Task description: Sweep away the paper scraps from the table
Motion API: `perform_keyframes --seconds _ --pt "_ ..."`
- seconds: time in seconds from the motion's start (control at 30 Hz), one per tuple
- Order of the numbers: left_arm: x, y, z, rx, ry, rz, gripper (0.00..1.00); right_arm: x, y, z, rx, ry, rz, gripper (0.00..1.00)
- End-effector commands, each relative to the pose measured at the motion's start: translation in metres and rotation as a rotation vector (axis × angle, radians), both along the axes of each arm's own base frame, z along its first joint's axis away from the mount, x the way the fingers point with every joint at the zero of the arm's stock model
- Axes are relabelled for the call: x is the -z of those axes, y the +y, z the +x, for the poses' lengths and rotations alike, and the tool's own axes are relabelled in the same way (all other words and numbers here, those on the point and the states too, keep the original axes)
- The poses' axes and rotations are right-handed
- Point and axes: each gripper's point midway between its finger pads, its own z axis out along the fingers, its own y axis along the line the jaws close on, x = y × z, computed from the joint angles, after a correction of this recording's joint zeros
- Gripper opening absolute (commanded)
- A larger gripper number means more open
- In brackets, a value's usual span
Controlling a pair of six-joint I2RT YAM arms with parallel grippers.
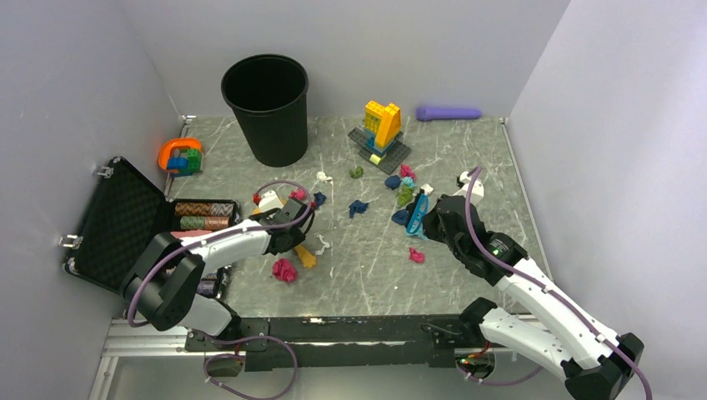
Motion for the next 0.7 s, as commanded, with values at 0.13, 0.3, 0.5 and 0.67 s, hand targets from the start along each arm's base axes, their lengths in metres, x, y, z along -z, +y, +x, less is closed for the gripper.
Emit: perform_keyframes --seconds 0.13,0.3,0.5,0.67 --pt "-0.039 0.003 0.011 -0.009 -0.068 0.015 0.17 -0.005 0.01 0.003 -0.04 -0.011 0.025 0.0" --pt "-0.086 0.006 0.011 0.077 -0.154 0.013 0.12 -0.007 0.026 0.002 -0.132 -0.021 0.039 0.0" --pt "-0.145 0.015 0.003 0.189 -0.218 0.024 0.1 -0.003 0.083 -0.005 -0.425 -0.008 0.133 0.0" --pt "-0.175 0.04 -0.011 0.207 -0.274 0.032 0.06 -0.008 0.161 -0.022 -0.685 -0.006 0.281 0.0"
